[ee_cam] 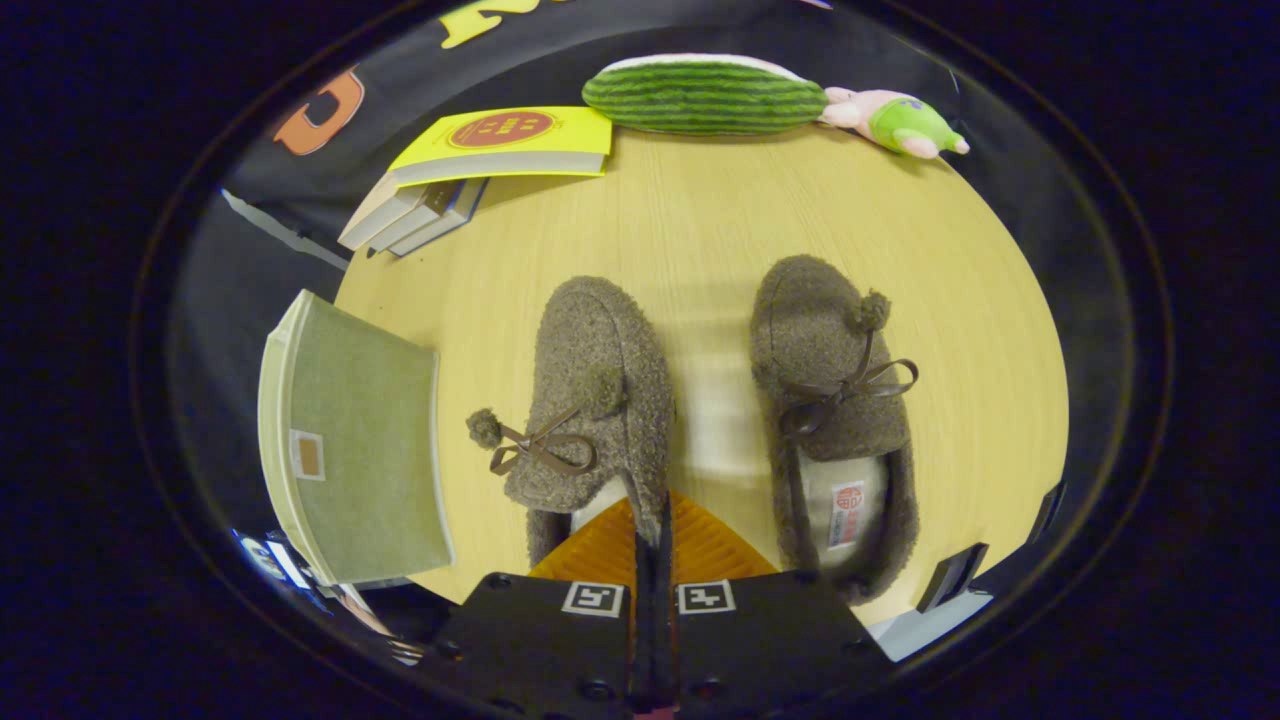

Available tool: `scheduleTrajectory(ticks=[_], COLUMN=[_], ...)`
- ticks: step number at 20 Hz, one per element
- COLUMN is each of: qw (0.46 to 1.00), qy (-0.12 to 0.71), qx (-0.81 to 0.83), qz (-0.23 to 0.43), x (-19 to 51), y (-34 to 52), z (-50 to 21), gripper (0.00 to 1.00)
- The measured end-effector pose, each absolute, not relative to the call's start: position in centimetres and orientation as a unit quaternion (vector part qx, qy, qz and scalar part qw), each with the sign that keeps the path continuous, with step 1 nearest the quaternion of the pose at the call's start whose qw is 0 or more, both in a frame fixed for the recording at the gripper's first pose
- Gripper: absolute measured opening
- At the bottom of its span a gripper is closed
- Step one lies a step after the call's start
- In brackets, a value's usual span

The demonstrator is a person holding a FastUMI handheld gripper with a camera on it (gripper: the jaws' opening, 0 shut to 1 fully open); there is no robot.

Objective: Open the storage box then place both shoes into the box .Put the left shoe in first, then the right shoe, with the right side of both shoes facing outward in a uniform manner.

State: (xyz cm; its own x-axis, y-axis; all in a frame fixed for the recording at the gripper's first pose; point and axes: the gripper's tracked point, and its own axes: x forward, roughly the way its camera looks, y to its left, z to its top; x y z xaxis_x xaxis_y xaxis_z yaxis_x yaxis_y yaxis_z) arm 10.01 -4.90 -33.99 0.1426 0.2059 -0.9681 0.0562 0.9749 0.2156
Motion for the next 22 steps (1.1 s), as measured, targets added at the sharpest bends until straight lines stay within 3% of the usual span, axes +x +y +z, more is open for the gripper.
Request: scheduleTrajectory(ticks=[14,22], qw=[0.805,0.772], qy=[0.571,0.561], qx=[0.115,0.273], qz=[0.112,0.118], x=[11.9,11.8], y=[6.2,15.9], z=[-23.8,-19.2], gripper=[0.06,0.06])
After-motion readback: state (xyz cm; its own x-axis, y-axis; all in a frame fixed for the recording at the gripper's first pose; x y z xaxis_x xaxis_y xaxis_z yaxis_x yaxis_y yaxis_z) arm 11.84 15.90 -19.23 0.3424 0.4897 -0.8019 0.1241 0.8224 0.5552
